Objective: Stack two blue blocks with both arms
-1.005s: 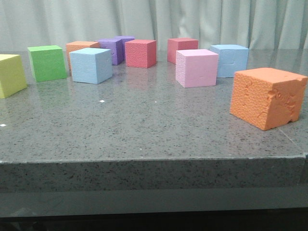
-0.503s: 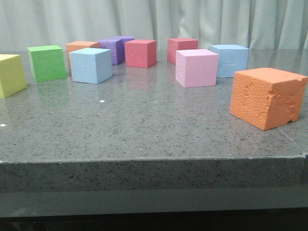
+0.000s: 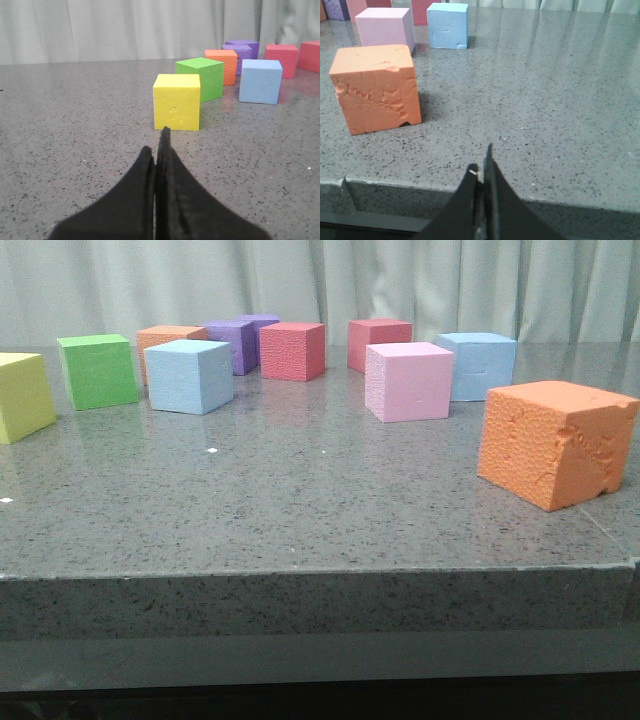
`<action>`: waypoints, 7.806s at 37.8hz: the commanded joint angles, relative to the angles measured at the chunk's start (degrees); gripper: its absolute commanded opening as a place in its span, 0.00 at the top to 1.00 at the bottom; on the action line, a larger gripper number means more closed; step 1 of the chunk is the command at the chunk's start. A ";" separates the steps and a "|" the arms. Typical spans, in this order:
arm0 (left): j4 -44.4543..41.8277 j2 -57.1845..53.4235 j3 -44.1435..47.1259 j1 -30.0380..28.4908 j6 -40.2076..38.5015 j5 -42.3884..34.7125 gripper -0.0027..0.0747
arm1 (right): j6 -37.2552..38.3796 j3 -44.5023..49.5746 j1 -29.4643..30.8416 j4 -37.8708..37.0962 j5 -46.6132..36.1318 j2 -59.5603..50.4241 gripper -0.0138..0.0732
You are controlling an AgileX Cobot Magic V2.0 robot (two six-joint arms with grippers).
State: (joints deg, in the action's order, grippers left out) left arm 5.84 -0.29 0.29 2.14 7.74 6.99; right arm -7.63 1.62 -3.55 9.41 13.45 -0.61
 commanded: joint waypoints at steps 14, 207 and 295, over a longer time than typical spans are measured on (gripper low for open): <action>2.03 -0.98 0.18 0.06 -0.44 -10.83 0.99 | -0.36 -0.38 0.08 0.52 -11.37 -1.03 0.92; 3.48 35.79 -42.20 0.06 -0.44 8.73 0.17 | 8.39 -111.94 -5.19 -1.35 31.61 115.31 0.10; 3.48 35.79 -42.20 0.06 -0.44 8.64 0.17 | 12.36 -108.88 -30.36 -0.97 47.50 109.31 0.49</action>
State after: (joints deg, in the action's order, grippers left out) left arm 8.59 35.11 -40.07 2.14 7.74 20.44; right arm 4.45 -107.32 -33.91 8.71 64.35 112.14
